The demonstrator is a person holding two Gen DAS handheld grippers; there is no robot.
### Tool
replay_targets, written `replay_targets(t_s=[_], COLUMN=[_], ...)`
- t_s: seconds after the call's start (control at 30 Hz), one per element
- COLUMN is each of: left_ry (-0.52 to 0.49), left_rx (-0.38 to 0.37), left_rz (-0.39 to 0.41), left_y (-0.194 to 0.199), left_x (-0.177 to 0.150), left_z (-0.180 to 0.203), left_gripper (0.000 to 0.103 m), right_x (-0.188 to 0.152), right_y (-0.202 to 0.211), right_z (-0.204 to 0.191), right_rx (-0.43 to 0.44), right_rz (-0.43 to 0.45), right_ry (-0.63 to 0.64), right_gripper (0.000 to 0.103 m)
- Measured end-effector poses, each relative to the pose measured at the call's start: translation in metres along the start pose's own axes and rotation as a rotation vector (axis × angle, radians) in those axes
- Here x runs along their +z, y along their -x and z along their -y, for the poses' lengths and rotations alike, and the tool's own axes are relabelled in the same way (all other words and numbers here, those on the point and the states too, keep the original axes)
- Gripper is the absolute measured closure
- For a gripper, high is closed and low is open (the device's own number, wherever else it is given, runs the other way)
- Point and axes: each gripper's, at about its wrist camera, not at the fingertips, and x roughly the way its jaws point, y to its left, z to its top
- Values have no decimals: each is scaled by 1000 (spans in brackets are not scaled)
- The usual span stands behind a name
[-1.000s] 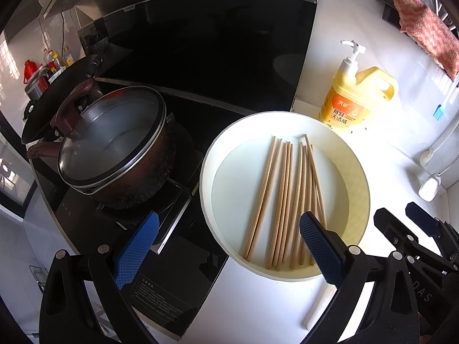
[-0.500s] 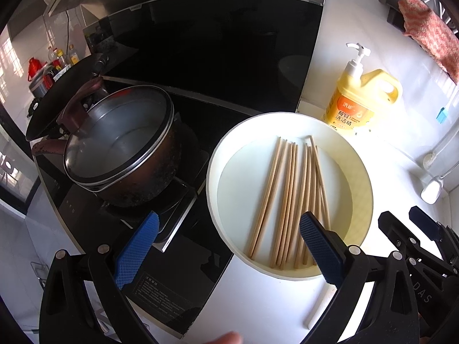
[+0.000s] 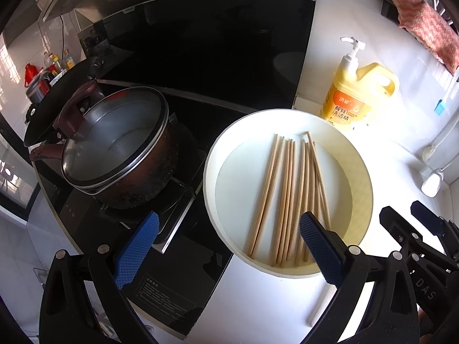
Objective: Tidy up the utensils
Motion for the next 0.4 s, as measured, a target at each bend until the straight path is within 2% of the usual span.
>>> replay_targets(t_s=[0.4], left_ry=[14], left_rx=[5], left_rz=[-11], left_y=[-4], left_x=[6], left_z=[-2], left_gripper=[6], right_x=[0], right_y=[-1], right_z=[1], right_rx=[0], right_rz=[-1], right_ry=[-4], right_gripper=[34])
